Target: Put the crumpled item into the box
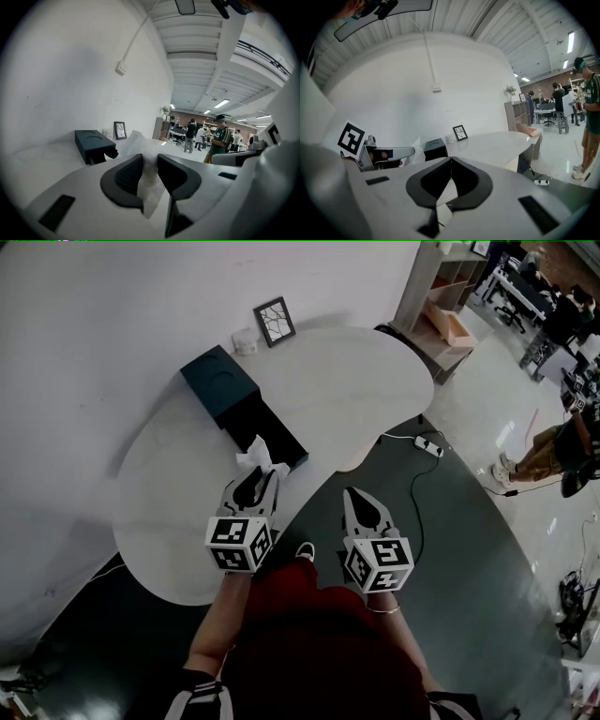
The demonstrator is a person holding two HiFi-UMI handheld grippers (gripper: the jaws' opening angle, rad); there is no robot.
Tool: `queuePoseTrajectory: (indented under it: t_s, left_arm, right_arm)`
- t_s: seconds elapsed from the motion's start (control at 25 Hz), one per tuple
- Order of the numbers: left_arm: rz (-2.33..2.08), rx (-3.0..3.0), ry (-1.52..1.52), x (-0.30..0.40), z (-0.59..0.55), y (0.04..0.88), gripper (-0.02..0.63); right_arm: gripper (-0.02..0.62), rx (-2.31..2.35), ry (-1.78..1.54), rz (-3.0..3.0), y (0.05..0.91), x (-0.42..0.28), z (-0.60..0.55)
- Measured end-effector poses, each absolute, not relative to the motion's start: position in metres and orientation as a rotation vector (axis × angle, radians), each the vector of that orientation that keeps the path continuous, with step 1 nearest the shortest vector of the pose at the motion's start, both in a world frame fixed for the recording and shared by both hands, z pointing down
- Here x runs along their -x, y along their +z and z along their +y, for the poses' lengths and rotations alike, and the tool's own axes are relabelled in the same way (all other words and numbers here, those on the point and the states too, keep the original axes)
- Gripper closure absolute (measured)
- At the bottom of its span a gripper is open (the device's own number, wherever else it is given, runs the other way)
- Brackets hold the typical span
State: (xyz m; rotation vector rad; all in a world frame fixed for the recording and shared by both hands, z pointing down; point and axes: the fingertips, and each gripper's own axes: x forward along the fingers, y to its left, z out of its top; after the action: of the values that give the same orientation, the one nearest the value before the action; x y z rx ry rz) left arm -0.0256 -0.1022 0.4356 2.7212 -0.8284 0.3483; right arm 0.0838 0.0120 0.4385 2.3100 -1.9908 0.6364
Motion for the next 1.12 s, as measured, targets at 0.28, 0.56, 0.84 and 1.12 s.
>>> queuePoseTrajectory:
  t_s: [0.28,0.56,0.84,1.12]
  left_arm:
    - [-0.854,-2.695,0.357,0.013,-0.138,0.441,0.485]
    - [-0.874,-2.654,0.353,0.009,-0.156,0.450,0.485]
    - [-0.964,-2.614,0.367,0.002,-0.167,0.457,0.485]
    - [-1.125,-2.549,0.387,-0.013,-0.188,0.462,0.485]
  right_arm:
    - [0.580,-2.254,0.645,-2.007,0.444,-0.094,-0.029]
    - [0.580,-2.169,0.661,-2.043,0.450,-0.093,-0.060]
    - [0.580,-2.070,0.671,-2.118,0.455,-0.102,-0.077]
    - [0.580,-1.917,0.660,-2.236,0.451,-0.125,-0.105]
